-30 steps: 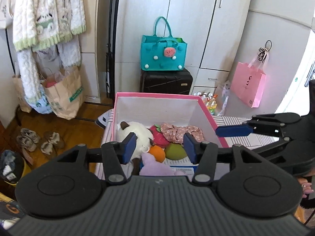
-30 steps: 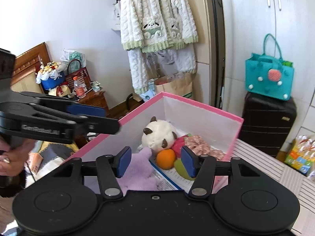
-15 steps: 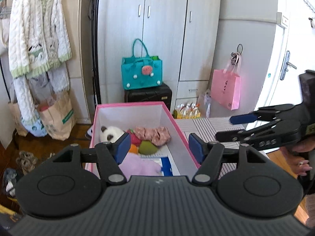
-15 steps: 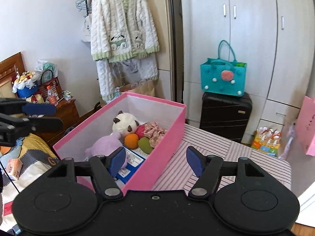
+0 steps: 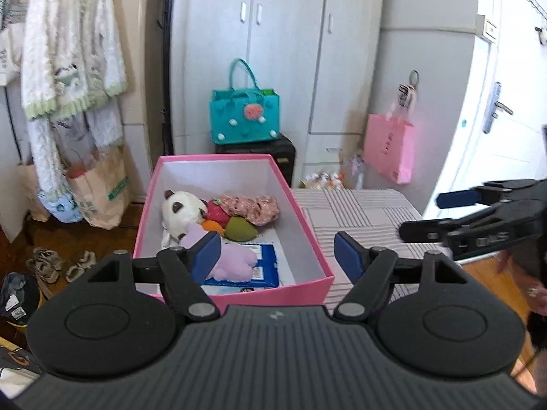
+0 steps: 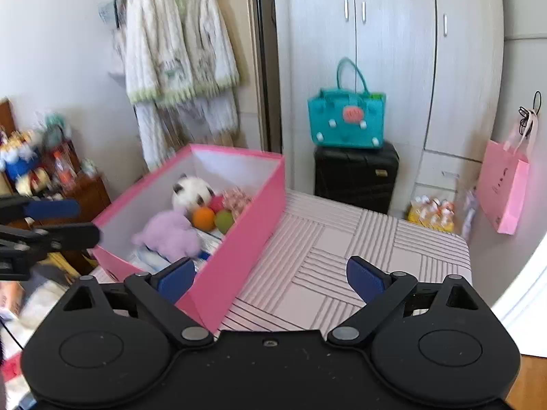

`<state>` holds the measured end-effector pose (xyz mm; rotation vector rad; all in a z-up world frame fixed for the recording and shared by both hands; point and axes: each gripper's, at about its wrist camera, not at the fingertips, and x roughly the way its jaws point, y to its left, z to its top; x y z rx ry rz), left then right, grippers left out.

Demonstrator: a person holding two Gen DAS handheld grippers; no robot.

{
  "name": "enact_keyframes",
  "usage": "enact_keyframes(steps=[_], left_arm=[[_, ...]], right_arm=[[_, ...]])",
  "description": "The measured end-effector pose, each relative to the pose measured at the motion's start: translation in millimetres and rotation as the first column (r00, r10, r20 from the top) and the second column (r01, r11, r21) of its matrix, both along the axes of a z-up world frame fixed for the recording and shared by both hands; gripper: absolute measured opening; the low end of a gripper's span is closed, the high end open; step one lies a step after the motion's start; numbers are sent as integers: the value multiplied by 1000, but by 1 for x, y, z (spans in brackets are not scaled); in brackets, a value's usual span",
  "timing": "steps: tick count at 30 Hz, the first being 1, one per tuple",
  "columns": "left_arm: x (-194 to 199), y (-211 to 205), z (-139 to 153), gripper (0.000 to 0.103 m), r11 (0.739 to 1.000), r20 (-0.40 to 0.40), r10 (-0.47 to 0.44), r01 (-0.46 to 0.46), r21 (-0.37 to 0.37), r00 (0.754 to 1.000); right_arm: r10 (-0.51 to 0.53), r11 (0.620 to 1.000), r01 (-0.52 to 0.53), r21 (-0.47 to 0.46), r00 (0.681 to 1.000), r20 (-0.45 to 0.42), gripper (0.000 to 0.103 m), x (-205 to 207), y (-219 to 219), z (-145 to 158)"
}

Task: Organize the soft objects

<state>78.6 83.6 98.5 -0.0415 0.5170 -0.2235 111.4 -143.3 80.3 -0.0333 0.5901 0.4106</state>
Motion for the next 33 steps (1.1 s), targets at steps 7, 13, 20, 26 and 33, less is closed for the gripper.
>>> enact_keyframes(steps=[7, 13, 20, 26, 33], left_arm=[[0, -1, -25, 96, 997, -10, 78, -78, -20, 997], [-7, -9, -37, 103, 994, 17, 109, -109, -13, 994], [-18, -21, -45, 103, 989, 42, 146, -146, 5, 988], [-16, -27, -51, 103, 990, 12, 138, -138, 10, 990], [-23, -39, -54, 103, 987, 15, 142, -143, 67, 990]], right_arm=[[-100, 993, 94, 66, 990, 101, 98, -40, -19, -9], [-222, 974, 212, 81, 963, 152, 98, -68, -21, -22], [-259, 966, 258, 27, 958, 125, 102, -84, -13, -30], [-290, 957, 288, 28, 954, 82, 103, -86, -12, -43], [-321, 947, 321, 7, 943, 85, 103, -90, -14, -45]])
